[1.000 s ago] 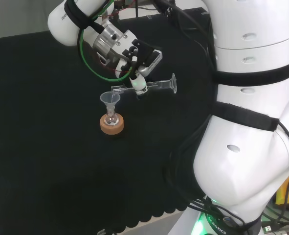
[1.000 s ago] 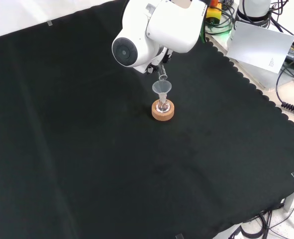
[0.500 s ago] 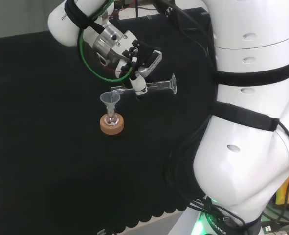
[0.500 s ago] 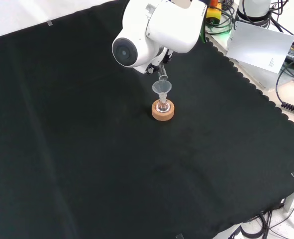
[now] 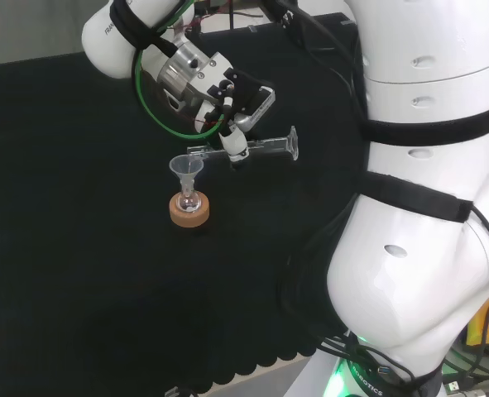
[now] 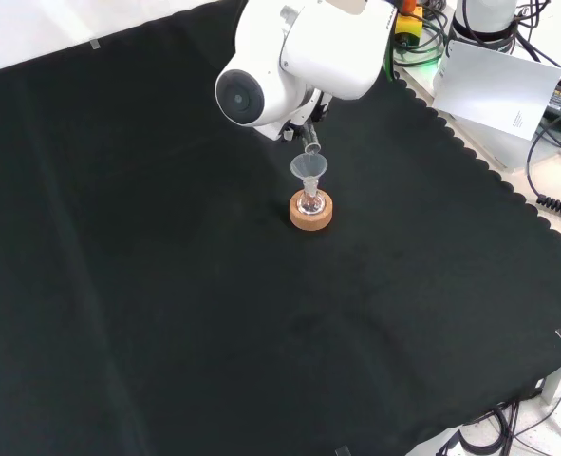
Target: Pour the water from the graduated cylinder into the round-bottom flask.
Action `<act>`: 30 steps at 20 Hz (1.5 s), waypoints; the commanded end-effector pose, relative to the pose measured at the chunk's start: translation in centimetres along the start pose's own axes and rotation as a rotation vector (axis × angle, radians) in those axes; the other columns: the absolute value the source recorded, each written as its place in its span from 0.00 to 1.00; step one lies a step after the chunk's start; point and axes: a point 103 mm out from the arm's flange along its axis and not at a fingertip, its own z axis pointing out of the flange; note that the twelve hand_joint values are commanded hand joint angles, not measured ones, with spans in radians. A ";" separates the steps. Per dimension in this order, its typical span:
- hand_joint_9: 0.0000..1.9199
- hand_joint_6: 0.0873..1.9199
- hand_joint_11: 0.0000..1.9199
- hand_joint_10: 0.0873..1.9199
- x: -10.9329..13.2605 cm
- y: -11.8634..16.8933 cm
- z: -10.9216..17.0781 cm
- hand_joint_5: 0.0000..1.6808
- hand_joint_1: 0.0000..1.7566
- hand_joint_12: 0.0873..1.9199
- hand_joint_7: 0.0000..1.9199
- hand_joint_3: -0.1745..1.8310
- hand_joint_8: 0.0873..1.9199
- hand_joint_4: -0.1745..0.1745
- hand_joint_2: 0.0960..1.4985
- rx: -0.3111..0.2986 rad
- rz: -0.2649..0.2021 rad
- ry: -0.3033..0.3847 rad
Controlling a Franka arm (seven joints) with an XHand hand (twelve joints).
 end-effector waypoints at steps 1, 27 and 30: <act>0.77 0.53 0.64 0.00 0.5 0.1 0.0 0.56 0.71 0.39 0.51 0.09 0.52 0.00 0.74 -0.022 -0.010 0.014; 0.77 0.53 0.66 0.00 -2.6 -0.9 1.3 0.55 0.71 0.39 0.50 0.09 0.53 0.00 0.74 -0.454 -0.200 0.389; 0.77 0.53 0.66 0.00 -3.0 -0.5 1.4 0.55 0.71 0.39 0.50 0.09 0.53 0.00 0.74 -0.500 -0.211 0.436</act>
